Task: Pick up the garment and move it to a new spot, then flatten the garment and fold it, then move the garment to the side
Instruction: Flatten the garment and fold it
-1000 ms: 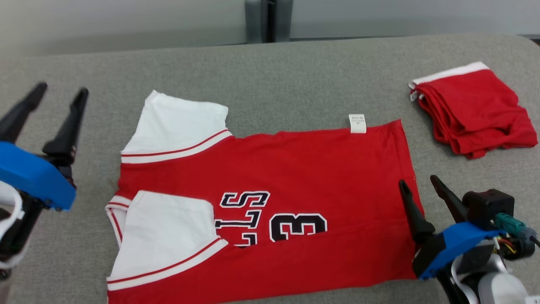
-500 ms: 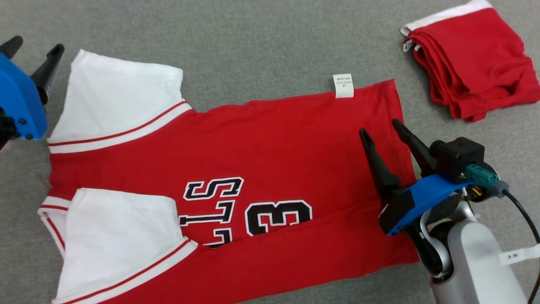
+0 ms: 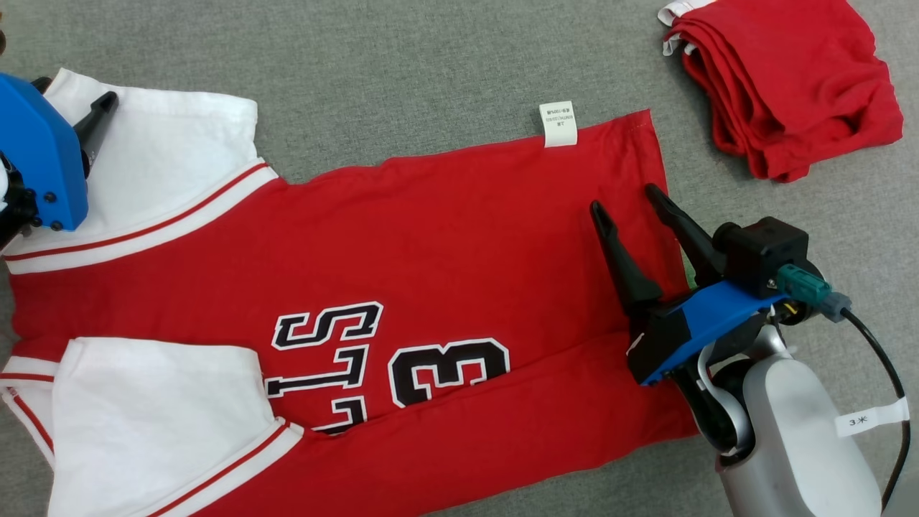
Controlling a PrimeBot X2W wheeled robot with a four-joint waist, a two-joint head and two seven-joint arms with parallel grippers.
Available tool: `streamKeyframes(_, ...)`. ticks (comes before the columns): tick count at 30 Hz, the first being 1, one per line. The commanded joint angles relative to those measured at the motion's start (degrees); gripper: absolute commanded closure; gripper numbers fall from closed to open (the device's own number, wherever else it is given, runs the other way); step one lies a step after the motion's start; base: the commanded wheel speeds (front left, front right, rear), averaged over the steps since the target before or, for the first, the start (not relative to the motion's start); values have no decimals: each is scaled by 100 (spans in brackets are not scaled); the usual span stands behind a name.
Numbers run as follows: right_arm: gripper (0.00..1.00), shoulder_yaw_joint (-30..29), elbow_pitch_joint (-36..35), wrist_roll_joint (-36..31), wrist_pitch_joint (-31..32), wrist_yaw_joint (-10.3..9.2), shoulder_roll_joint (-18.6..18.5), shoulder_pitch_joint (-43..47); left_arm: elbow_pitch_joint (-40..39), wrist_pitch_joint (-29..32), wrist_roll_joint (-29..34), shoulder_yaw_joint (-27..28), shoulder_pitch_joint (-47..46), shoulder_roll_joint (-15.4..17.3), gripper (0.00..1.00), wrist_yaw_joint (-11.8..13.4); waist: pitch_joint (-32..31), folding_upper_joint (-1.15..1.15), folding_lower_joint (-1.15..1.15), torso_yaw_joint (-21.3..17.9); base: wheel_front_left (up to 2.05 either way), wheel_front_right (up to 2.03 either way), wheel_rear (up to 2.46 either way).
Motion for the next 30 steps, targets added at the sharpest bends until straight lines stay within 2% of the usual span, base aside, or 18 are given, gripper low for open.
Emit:
streamKeyframes(1, 0, 4, 38, -4, -40, 0, -11, -128, 16, 147, -111, -220, 3, 59, 1, -46, 18, 0, -1, -17, 0, 0, 0)
streamKeyframes(2, 0, 0, 56, -37, -41, 0, -11, -171, 7, 174, -136, -292, -8, 88, 24, -47, 25, 0, -1, -22, 0, 0, 0)
streamKeyframes(3, 0, 0, 62, -59, -32, 0, -11, -202, 4, 194, -162, -354, -30, 118, 55, -47, 32, 0, -1, -26, 0, 0, 0)
streamKeyframes(4, 0, 5, 78, -92, -4, 0, -11, -240, 6, 190, -188, -410, -52, 145, 73, -48, 36, 0, -1, -27, 0, 0, 0)
streamKeyframes(5, 0, 6, 95, -121, 25, 0, -11, -290, 9, 177, -214, -449, -70, 163, 98, -48, 40, 0, -1, -23, 0, 0, 0)
streamKeyframes(9, 0, -27, 144, -306, 253, 0, -11, -584, 36, 13, -223, -544, -239, 225, 100, -29, 44, 0, -1, 23, 0, 0, 0)
streamKeyframes(17, 0, -349, 430, -842, 980, 0, -25, -1285, -37, -499, -251, -577, -472, 85, 100, -30, -53, 0, -1, 253, 0, 0, 0)
streamKeyframes(24, 0, -602, 906, -1075, 1909, 0, -346, -1644, -325, -844, -350, -846, -470, -13, 100, -30, -140, 0, -1, 553, 0, 0, 0)
streamKeyframes(29, 0, -557, 901, -853, 2439, 0, -599, -1598, -475, -981, -414, -990, -408, 2, 100, -30, -197, 0, -1, 667, 0, 0, 0)
streamKeyframes(30, 5, -552, 855, -796, 2504, 0, -641, -1580, -490, -999, -430, -1016, -408, 6, 100, -30, -204, 0, -1, 681, 0, 0, 0)
